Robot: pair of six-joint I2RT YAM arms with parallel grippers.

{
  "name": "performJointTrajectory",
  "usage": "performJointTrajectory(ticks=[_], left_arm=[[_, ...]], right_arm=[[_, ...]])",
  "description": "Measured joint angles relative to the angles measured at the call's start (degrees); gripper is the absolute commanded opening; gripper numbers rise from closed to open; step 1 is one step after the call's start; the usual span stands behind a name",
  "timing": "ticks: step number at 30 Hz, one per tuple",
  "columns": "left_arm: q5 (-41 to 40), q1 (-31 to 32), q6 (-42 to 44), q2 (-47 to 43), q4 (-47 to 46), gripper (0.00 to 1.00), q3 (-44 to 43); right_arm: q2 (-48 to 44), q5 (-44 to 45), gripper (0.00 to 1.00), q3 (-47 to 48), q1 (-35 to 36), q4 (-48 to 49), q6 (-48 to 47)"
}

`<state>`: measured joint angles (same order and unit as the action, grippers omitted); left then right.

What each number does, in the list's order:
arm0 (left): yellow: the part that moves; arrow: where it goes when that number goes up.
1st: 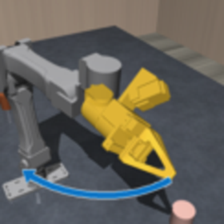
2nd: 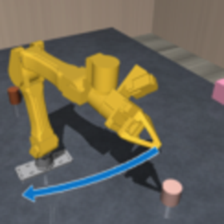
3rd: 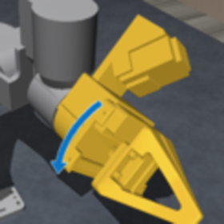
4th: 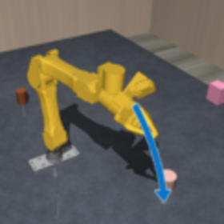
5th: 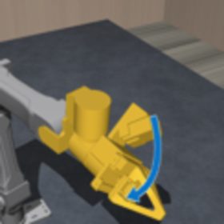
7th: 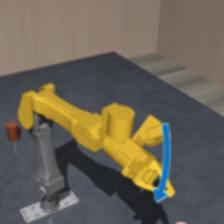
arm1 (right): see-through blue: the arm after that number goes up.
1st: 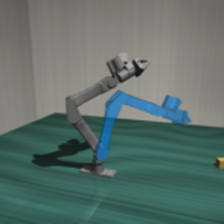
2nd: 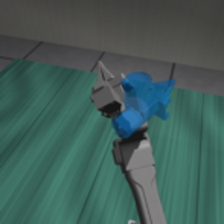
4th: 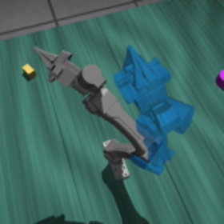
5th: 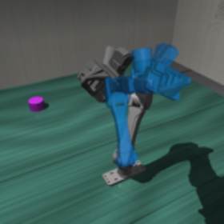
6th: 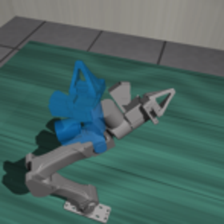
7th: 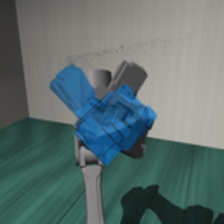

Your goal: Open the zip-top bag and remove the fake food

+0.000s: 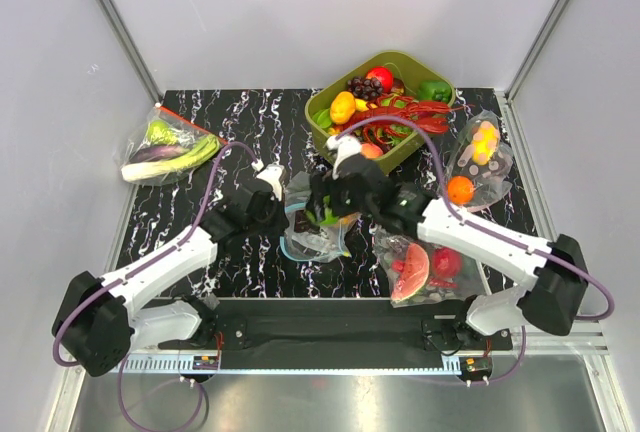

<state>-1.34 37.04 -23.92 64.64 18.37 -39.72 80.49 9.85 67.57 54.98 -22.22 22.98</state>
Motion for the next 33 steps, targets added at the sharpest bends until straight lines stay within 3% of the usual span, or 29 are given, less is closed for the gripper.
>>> performJointTrajectory(ticks=[9,16,22,25,30,33], left_arm=[[0.0,0.0,0.0,0.4,-0.1,0.00,0.0],[0.1,0.0,0.0,0.4,0.0,0.00,0.0],[0.1,0.0,0.0,0.4,0.0,0.00,0.0],[0.1,0.0,0.0,0.4,0.0,0.00,0.0],[0.1,0.0,0.0,0.7,-0.1,0.00,0.0],[0.1,0.0,0.0,1.0,-0.1,0.00,0.0]], right_arm=[[0.0,-0.4,0.47,9.9,-18.8,5.2,-10.5],[14.1,-4.8,0.47,22.6,-30.6,10.8,-14.1],[25.0,-8.9,0.48,26.4,-32.8,9.5,-14.4],[27.6,-10.6,0.56,26.9,-32.6,8.5,-14.2],[28.0,-11.0,0.88,26.9,-32.3,7.5,-14.0],[27.9,-11.0,0.97,26.9,-32.3,7.4,-14.1]])
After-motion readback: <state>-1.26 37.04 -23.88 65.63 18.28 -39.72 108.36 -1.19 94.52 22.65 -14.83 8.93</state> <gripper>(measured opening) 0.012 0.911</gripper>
